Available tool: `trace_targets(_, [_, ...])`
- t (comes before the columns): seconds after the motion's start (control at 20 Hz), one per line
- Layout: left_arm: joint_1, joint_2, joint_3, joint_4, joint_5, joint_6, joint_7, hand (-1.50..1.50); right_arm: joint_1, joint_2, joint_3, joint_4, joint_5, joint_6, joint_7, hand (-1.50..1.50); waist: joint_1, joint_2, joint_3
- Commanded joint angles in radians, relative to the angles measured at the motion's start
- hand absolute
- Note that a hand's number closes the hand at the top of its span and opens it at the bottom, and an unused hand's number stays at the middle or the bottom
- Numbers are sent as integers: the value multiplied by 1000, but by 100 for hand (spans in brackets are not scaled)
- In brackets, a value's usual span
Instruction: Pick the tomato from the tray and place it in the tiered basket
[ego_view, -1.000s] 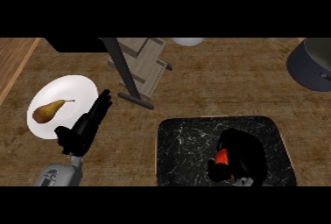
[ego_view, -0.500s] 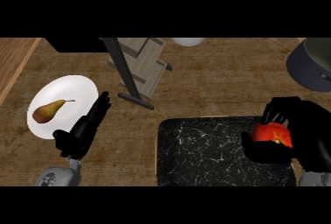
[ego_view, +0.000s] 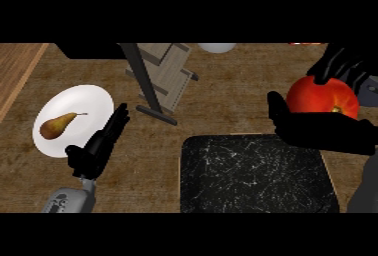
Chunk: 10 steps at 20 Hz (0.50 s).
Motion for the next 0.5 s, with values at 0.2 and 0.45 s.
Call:
trace_targets(0.2, [-9,-5,-7,-2,-16,-1,4,0,-470,58,-108,326,14,51,221,150,11,-1,0])
trace_targets(0.45, [-47,-29,-14,20,-28,15,22,0,-703,69,-205,613,40,-10,173,150,15,6,-1])
